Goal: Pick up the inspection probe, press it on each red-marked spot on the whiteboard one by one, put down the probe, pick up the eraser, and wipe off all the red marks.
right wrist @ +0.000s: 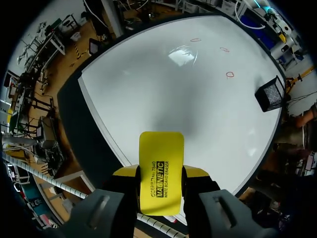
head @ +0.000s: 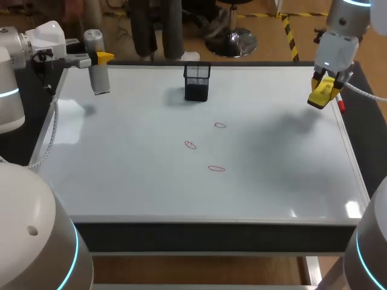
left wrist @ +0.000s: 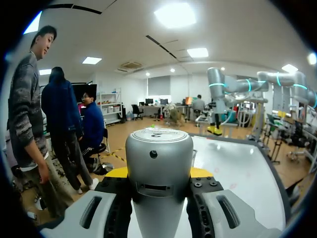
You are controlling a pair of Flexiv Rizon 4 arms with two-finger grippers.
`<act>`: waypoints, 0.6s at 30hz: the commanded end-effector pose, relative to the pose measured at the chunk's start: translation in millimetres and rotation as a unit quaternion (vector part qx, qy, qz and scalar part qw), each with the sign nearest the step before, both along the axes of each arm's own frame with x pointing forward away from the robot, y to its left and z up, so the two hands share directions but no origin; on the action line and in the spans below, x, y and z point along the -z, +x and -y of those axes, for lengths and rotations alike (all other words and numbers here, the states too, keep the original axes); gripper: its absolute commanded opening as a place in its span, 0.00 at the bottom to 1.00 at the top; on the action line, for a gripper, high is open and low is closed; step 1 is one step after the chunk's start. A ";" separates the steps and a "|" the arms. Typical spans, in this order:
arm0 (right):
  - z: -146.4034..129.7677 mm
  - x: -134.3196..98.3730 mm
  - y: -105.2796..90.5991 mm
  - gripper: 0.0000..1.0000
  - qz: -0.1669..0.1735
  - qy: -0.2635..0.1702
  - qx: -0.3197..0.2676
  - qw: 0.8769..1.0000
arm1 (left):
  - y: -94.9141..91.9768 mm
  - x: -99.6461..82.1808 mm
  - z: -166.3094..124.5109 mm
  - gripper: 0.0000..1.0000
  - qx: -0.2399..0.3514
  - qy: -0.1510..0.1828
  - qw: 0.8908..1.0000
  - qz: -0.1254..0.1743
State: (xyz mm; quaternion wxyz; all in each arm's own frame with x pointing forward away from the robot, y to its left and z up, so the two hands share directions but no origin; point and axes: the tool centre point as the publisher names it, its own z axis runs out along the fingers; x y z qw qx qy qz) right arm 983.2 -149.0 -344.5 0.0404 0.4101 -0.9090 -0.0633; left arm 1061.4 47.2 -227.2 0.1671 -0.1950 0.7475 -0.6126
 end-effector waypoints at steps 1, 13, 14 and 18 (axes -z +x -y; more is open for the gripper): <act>1.0 -1.0 0.1 0.00 0.000 -0.001 -0.001 1.000 | -0.4 -0.7 0.4 0.00 -0.001 0.000 1.000 0.001; 1.0 -1.0 0.1 0.00 0.000 -0.001 -0.001 1.000 | -13.1 -0.3 16.4 0.00 0.020 0.009 1.000 0.012; 1.0 -1.0 0.1 0.00 0.000 -0.001 -0.001 1.000 | -18.3 -0.4 21.5 0.00 0.027 0.010 0.999 0.014; 1.0 -1.0 0.1 0.00 0.000 -0.001 -0.001 1.000 | -41.0 1.3 43.2 0.00 0.046 0.012 0.999 0.011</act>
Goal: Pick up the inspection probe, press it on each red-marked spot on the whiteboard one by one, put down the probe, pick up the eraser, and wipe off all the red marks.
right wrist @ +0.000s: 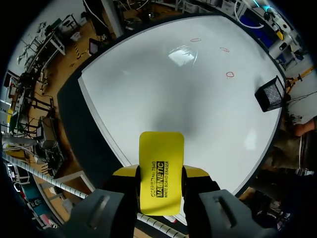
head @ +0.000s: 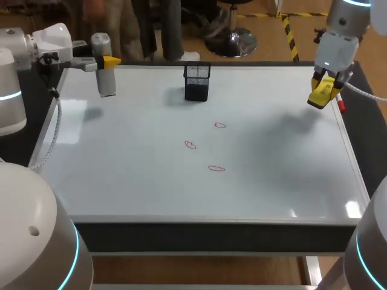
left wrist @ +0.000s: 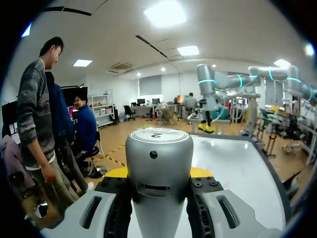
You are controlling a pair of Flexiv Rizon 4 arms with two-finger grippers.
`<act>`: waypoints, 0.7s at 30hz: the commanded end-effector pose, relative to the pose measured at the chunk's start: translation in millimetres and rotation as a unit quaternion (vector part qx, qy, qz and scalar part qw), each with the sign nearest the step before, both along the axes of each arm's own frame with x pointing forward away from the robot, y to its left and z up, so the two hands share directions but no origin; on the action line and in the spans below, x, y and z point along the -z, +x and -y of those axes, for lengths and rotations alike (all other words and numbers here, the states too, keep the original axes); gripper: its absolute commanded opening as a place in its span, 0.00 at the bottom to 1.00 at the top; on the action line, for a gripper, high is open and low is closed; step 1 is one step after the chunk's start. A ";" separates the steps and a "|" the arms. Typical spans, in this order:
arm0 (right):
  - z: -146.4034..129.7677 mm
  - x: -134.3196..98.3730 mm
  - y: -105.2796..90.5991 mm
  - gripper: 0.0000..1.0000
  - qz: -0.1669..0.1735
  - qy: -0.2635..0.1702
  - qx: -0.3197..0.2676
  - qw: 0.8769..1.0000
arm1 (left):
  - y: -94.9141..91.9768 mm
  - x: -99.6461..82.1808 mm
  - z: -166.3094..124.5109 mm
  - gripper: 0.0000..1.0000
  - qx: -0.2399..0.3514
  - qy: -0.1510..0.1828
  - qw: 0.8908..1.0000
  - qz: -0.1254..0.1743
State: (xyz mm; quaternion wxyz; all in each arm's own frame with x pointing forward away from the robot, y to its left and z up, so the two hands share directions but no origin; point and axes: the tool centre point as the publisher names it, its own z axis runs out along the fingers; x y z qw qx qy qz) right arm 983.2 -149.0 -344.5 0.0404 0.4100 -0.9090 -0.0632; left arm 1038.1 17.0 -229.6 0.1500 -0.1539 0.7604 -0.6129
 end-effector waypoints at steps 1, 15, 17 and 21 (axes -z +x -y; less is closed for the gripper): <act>1.0 -1.0 0.0 0.00 0.000 -0.001 -0.001 1.000 | -23.5 0.4 18.6 0.00 0.007 -0.002 1.000 -0.001; 1.0 -1.0 0.0 0.00 0.000 -0.001 -0.001 1.000 | -91.4 5.8 96.1 0.00 0.057 -0.032 0.998 0.004; 1.0 -1.0 0.0 0.00 0.000 -0.001 -0.001 1.000 | -98.5 6.7 105.7 0.00 0.062 -0.041 0.997 0.004; 1.0 -1.0 0.0 0.00 0.000 -0.001 -0.001 1.000 | -110.8 10.8 124.7 0.00 0.083 -0.049 0.995 0.004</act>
